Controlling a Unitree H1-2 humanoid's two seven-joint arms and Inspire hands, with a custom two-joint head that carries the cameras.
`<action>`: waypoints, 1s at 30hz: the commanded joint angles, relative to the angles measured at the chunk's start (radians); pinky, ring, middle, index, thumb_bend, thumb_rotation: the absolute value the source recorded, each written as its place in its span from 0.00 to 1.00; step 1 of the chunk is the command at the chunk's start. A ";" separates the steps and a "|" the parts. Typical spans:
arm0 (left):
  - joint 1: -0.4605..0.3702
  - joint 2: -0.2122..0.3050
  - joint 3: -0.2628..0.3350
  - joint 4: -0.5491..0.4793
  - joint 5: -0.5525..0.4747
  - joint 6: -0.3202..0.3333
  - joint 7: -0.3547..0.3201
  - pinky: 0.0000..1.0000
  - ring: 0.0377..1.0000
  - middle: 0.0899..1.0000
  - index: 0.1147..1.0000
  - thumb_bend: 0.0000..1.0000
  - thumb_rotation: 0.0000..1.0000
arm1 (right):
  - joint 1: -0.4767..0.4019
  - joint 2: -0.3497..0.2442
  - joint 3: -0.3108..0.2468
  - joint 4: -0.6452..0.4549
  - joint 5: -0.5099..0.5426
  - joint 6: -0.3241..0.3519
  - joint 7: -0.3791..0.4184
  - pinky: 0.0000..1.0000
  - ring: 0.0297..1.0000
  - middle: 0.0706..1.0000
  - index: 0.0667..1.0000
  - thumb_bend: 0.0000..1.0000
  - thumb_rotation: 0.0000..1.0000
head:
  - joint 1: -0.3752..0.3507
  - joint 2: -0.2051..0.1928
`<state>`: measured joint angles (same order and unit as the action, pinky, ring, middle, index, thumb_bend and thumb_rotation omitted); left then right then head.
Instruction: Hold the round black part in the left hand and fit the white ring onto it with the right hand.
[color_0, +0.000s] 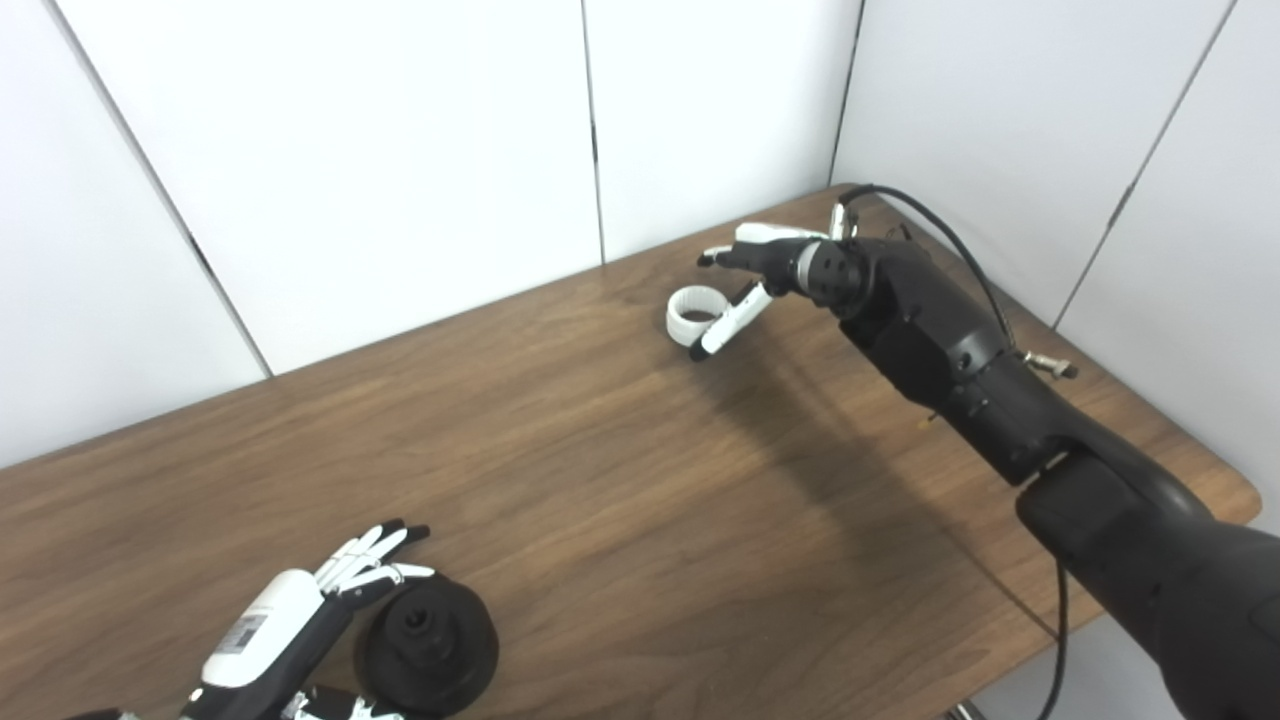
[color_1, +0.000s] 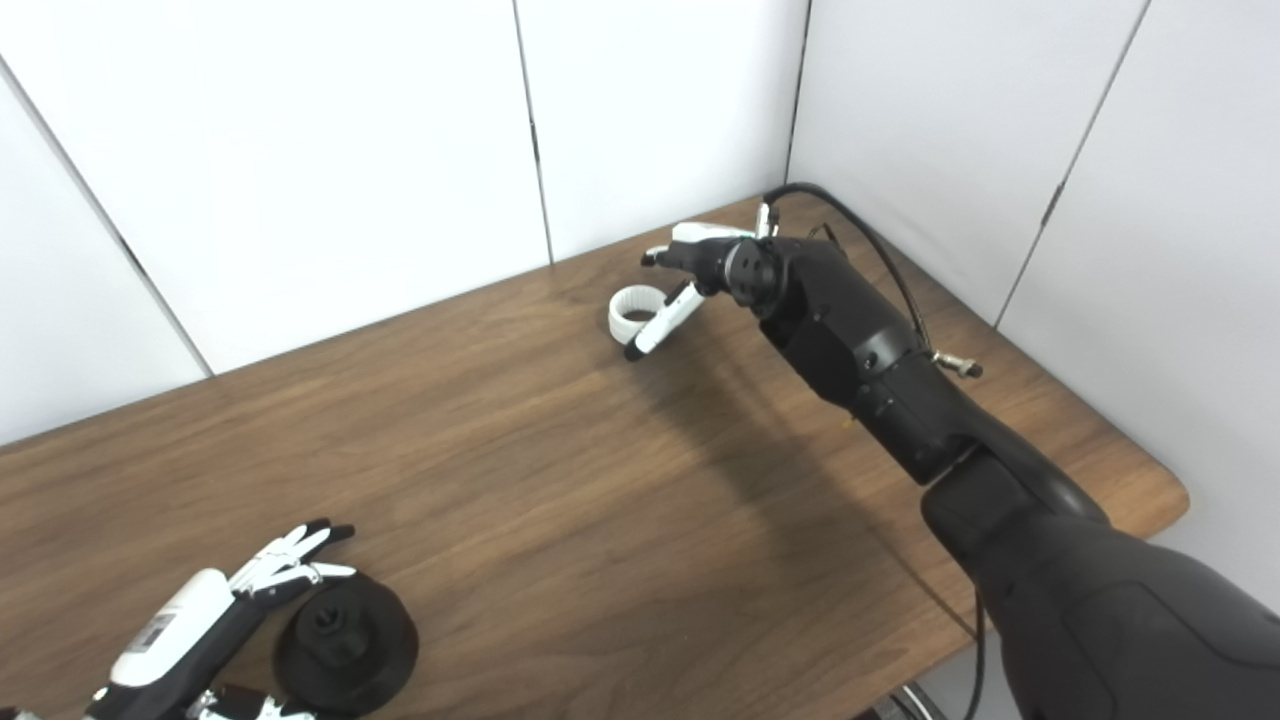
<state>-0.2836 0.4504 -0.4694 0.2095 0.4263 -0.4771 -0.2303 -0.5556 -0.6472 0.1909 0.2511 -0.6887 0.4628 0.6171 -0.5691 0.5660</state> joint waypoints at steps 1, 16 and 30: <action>0.023 0.043 -0.011 0.021 0.062 0.028 -0.056 0.99 1.00 0.95 0.42 0.52 0.07 | -0.053 -0.023 -0.007 -0.015 0.002 0.005 -0.018 1.00 1.00 1.00 0.95 1.00 0.46 | 0.004 0.004; 0.038 0.047 -0.005 0.016 0.055 0.018 -0.066 1.00 1.00 0.95 0.42 0.52 0.07 | -0.023 -0.004 0.019 0.005 0.018 -0.033 -0.126 1.00 1.00 1.00 0.88 1.00 0.41 | 0.016 0.011; 0.059 0.047 0.000 0.002 0.060 0.020 -0.066 1.00 1.00 0.95 0.42 0.52 0.07 | -0.008 0.025 0.027 0.036 0.024 -0.101 -0.273 1.00 1.00 0.98 0.72 0.91 0.32 | 0.030 0.022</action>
<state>-0.2584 0.4511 -0.4503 0.1943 0.4228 -0.4779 -0.2422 -0.5201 -0.6021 0.2261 0.2955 -0.6659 0.3934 0.3838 -0.5384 0.5875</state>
